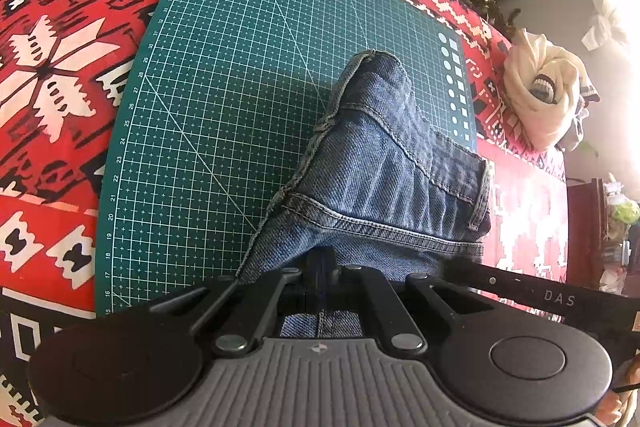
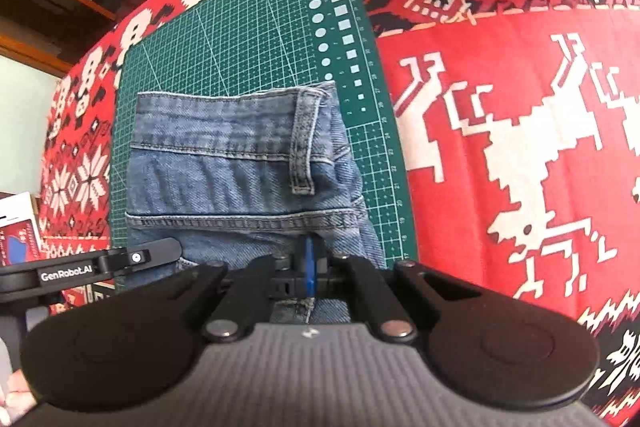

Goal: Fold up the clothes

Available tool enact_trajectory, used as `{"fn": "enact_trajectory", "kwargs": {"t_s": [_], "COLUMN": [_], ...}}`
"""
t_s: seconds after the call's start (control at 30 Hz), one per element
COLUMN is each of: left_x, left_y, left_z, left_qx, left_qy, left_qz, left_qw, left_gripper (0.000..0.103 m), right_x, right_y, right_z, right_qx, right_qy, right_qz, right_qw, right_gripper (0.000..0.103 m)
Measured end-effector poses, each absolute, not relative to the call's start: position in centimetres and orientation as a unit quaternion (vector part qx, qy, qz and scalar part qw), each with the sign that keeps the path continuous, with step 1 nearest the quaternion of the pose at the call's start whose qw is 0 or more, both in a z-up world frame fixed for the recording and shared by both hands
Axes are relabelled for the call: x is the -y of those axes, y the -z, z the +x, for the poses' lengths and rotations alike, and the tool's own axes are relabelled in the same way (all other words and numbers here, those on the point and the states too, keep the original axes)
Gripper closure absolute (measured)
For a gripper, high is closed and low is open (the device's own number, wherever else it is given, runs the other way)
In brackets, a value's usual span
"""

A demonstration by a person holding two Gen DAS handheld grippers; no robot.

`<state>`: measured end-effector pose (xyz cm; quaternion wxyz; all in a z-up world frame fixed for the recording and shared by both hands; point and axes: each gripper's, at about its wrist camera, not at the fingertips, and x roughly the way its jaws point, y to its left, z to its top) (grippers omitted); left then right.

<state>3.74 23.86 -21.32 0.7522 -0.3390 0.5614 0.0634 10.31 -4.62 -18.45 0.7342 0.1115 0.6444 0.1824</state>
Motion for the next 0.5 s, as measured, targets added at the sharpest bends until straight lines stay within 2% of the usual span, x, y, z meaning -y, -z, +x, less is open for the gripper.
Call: {"fn": "enact_trajectory", "kwargs": {"t_s": [0.5], "left_x": [-23.9], "left_y": [21.3], "left_z": [3.9], "left_qx": [-0.562], "left_qy": [-0.06], "left_qz": [-0.335], "left_qw": [0.754], "left_gripper": [0.099], "right_x": [6.6], "right_y": [18.0], "right_z": [9.1], "right_qx": [-0.637], "right_qy": [-0.18], "right_qz": [0.122], "right_qw": [0.739], "right_gripper": [0.103]}}
